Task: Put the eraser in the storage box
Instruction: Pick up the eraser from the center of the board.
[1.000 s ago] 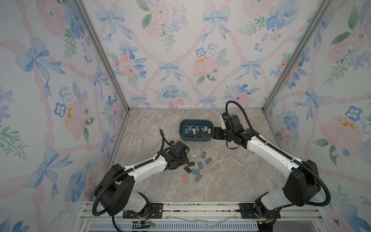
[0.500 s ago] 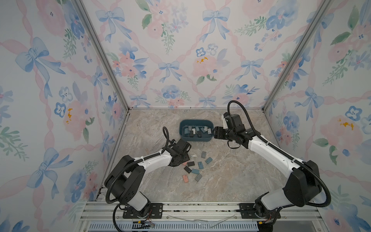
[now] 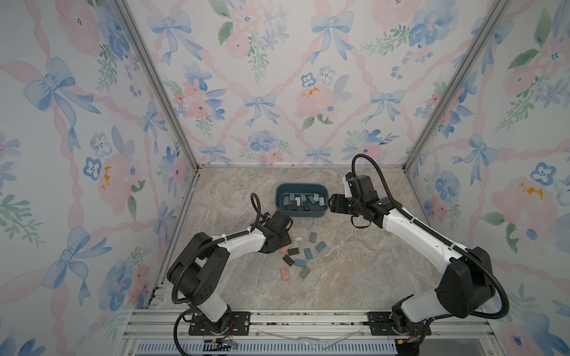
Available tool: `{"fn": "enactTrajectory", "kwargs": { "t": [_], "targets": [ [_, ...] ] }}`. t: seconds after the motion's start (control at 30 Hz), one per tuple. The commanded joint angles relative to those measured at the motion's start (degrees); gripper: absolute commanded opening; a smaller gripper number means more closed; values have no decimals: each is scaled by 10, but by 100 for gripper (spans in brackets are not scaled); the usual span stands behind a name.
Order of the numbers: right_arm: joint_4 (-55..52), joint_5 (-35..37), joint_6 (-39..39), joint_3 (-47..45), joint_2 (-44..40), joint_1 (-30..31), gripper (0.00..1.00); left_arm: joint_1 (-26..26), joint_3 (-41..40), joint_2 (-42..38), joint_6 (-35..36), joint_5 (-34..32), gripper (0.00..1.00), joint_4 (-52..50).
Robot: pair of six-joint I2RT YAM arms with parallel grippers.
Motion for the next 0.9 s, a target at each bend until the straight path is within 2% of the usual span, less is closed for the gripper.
{"fn": "enactTrajectory", "kwargs": {
  "t": [0.0,0.4,0.57,0.87],
  "targets": [
    [1,-1,4,-10,-13,-9,70,7,12,18,11,13,67,8],
    [1,0,7,-18,-24,-15,70,13,58,58,45,18,64,9],
    [-2,0,7,-18,-26,-16,70,2,71,75,61,20,56,7],
    [-9,2,3,-19,-29,-16,70,-18,81,88,79,-36,52,-51]
  ]
}}
